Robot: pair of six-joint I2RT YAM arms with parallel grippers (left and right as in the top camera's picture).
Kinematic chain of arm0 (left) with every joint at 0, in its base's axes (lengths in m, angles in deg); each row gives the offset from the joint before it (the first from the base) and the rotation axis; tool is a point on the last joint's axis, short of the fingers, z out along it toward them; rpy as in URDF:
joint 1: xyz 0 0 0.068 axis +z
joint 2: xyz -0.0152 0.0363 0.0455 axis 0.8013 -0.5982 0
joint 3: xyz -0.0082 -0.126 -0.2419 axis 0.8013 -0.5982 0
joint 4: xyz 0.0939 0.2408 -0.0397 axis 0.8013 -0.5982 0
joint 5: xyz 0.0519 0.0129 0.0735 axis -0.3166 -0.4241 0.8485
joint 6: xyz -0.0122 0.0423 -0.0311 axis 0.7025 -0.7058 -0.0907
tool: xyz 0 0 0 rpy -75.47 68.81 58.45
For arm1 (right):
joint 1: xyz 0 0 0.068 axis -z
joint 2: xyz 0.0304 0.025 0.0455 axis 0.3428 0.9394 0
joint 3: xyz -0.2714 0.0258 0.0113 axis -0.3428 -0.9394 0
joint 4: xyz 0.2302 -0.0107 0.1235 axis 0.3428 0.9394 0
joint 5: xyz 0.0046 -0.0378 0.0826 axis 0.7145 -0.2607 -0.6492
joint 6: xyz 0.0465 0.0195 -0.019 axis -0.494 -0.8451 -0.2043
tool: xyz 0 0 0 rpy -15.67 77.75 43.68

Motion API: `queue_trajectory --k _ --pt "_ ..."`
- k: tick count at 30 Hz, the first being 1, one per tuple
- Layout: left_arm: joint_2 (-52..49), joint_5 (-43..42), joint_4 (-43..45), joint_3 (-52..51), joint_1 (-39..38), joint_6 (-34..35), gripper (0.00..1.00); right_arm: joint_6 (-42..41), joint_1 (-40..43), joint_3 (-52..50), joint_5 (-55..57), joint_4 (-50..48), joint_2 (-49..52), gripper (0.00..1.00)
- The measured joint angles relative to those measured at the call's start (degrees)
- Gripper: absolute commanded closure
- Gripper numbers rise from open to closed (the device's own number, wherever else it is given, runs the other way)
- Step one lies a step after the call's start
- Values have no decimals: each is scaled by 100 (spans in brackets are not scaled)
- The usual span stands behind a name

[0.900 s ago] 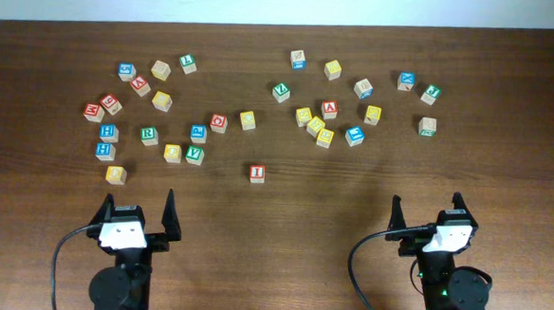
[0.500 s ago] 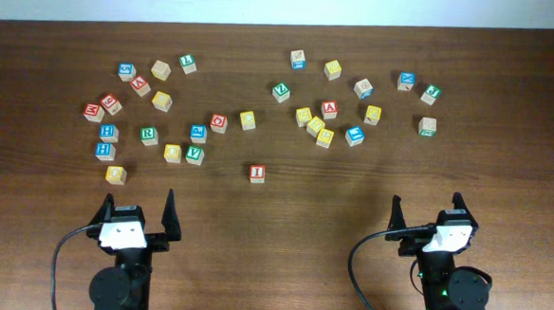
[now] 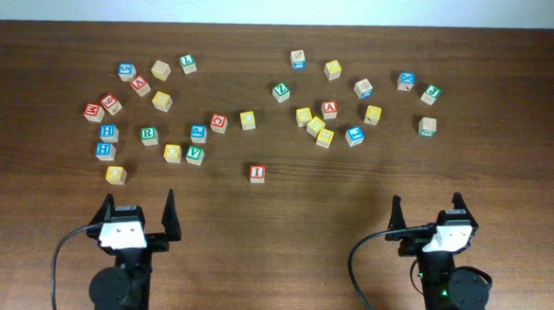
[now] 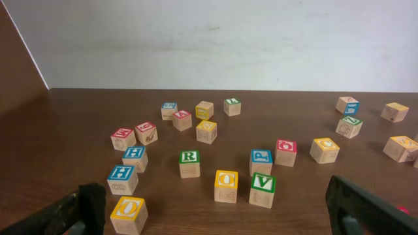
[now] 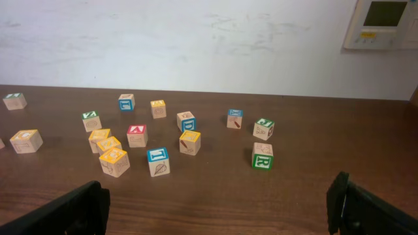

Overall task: Spell out ICRA
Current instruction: 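Move the left gripper over the red-lettered I block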

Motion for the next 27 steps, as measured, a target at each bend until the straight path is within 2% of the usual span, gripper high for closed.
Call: queue_trajectory --k 7,8,10,11,12,15,16,19,20,21,24,26,27 --pt "-2 -68 68 0 0 2 1 2 2 0 0 0 0 2" --pt "-7 -632 367 -15 2 22 1 0 0 0 0 0 0 2" --pt "-20 -2369 1390 -13 -17 24 1 2 0 0 2 0 0 2" --pt "-11 -2820 1759 -13 -26 26 1 0 0 0 0 0 2 2" --pt "-31 -3300 2697 4 -26 87 1 2 0 0 2 2 7 2" --pt "15 -3781 5228 2 -26 179 1 2 0 0 2 0 4 2" --pt "17 -3755 5296 7 -26 181 1 0 0 0 2 0 4 2" --pt "-114 -3442 4819 551 -26 197 1 0 0 0 2 2 4 2" --pt "-210 -3386 4201 920 -26 205 1 0 0 0 2 0 0 2" --pt "-457 -3364 3080 1508 -33 201 1 2 0 0 2 0 4 2" --pt "-1971 -3322 428 3716 -31 201 1 2 0 0 0 -2 15 2" --pt "-2962 -3891 -284 4653 -31 195 1 2 0 0 2 0 17 2" --pt "-3344 -4413 -297 4811 -33 192 1 2 0 0 0 2 17 2"
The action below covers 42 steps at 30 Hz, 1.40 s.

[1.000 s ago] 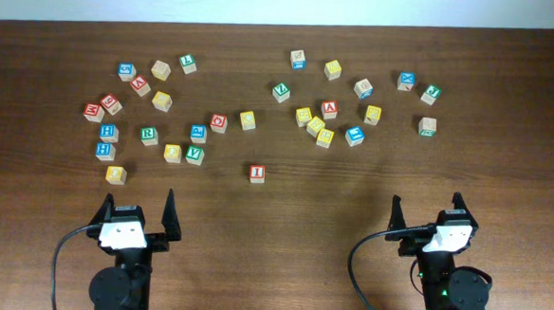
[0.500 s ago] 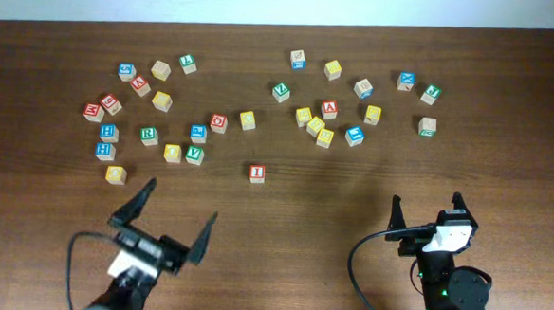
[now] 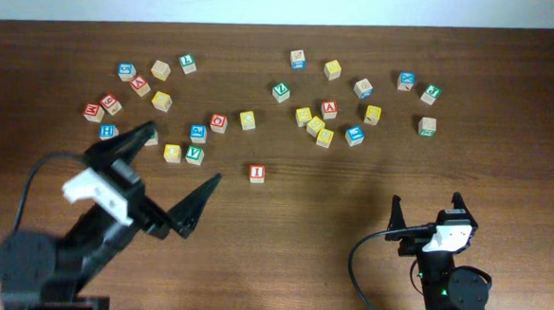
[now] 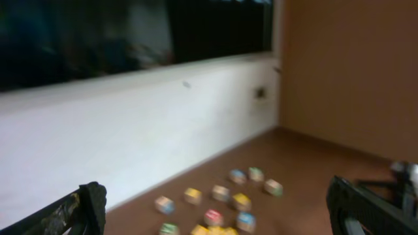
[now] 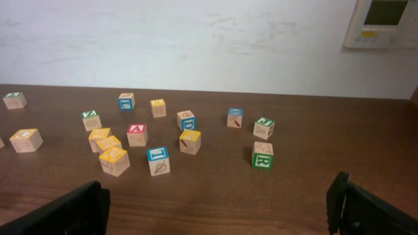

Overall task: Spell out ICRA
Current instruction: 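Move the left gripper over the red-lettered I block, then lower the left gripper and grasp the red I block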

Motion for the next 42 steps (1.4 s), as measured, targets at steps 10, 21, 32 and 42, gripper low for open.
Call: queue_trajectory --k 10,21,32,42 --pt "-4205 1690 -4739 3156 -1622 474 1 -2 0 0 0 -2 -9 2" --pt "-6664 3995 -4256 3169 -2927 2559 1 0 0 0 2 -2 -9 2" --pt "-7973 5045 -3960 3189 -3467 3220 12 0 0 0 2 -2 -2 2" --pt "-8282 5082 -3886 3200 -3464 3445 43 0 0 0 2 -2 -2 1"
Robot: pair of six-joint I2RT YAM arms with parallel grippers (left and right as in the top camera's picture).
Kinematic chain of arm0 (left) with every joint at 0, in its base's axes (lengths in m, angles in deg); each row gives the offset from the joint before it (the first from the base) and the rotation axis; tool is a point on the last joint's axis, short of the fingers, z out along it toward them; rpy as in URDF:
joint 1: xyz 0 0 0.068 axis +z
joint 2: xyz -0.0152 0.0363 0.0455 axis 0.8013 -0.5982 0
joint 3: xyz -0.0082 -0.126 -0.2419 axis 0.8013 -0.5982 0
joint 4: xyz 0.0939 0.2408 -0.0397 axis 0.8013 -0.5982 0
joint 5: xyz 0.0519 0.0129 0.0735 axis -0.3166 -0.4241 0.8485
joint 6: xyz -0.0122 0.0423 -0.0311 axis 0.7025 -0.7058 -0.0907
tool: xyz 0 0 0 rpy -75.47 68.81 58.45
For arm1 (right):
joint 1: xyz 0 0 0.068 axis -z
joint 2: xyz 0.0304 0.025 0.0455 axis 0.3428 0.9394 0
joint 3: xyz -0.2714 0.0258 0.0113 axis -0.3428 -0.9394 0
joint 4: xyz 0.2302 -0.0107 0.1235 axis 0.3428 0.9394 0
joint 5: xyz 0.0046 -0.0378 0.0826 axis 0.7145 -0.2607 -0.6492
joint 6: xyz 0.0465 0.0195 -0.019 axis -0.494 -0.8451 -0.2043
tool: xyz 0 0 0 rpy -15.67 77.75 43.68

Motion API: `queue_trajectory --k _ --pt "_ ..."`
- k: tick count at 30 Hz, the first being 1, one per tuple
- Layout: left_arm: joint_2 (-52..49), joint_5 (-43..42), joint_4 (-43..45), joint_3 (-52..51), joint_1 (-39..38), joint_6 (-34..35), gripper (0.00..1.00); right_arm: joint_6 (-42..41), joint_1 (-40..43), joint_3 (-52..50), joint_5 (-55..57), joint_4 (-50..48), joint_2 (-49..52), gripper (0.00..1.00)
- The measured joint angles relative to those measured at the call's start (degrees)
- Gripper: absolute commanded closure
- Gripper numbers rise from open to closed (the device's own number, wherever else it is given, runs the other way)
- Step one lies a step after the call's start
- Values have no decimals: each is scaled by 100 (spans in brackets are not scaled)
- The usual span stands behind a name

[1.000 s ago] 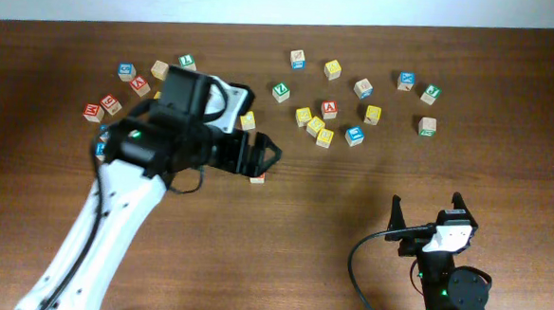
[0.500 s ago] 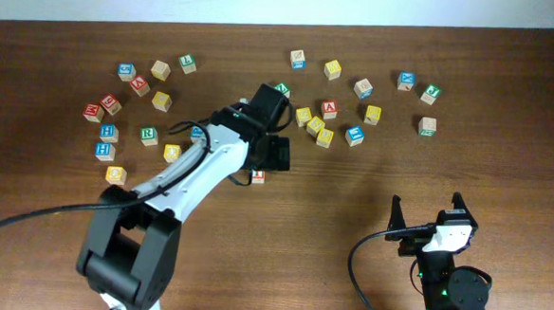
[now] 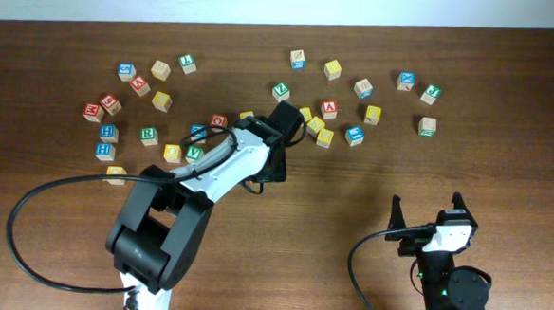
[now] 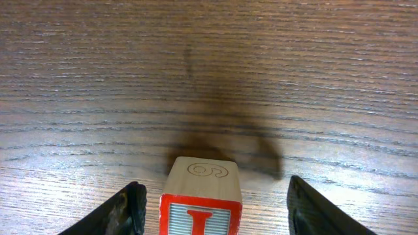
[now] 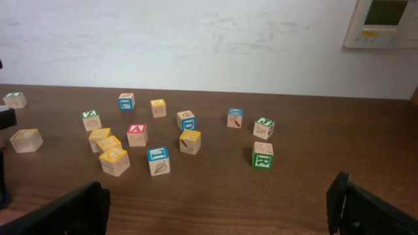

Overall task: Spell out ICRA
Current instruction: 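Lower the left gripper and grasp the red I block, then carry the red I block toward the near open table and lower it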

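Note:
The red I block (image 4: pixel 201 199) stands on the wooden table (image 4: pixel 209 78) in the left wrist view. My left gripper (image 4: pixel 212 210) is open around it, with a gap between the block and each of the fingers (image 4: pixel 132 207). From overhead, the left gripper (image 3: pixel 263 166) reaches to the table's middle and hides the block. A red A block (image 3: pixel 329 107) lies in the right cluster. One green R block (image 3: pixel 147 134) sits at the left, another green R block (image 5: pixel 262 155) at the right. My right gripper (image 5: pixel 215 215) rests open at the front edge, holding nothing.
Several lettered blocks lie scattered in a left cluster (image 3: pixel 156 99) and a right cluster (image 3: pixel 356 102) across the back half of the table. A white wall (image 5: pixel 196 39) with a thermostat (image 5: pixel 384 23) stands behind. My left arm's cable (image 3: pixel 26 227) loops over the front left.
My left arm was raised over the table's left side with its camera facing the wall. Now its open gripper is down around the I block. The right arm has not moved.
Both grippers first rested open at the front edge, and the I block stood alone mid-table. Then the left arm was up over the left side, still open. Now its fingers are either side of the I block.

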Motion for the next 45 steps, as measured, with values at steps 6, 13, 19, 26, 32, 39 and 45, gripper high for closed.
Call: queue_trajectory --k 6,13,19,26,32,39,45 --pt "0 0 39 0 0 -15 46 2 0 0 0 0 0 2" --pt "0 -170 39 0 238 -232 58 0 0 0 0 2 0 2" --pt "0 -374 92 -4 291 -367 66 2 0 0 0 0 0 2" --pt "0 -391 98 -11 291 -387 70 -2 0 0 0 0 0 2" --pt "0 -702 11 -11 291 -411 74 -2 2 0 0 2 0 2" --pt "2 -935 -317 -2 291 -428 76 -2 0 0 0 2 0 2" --pt "0 -1040 -1287 210 404 -428 76 0 0 0 0 0 0 2"
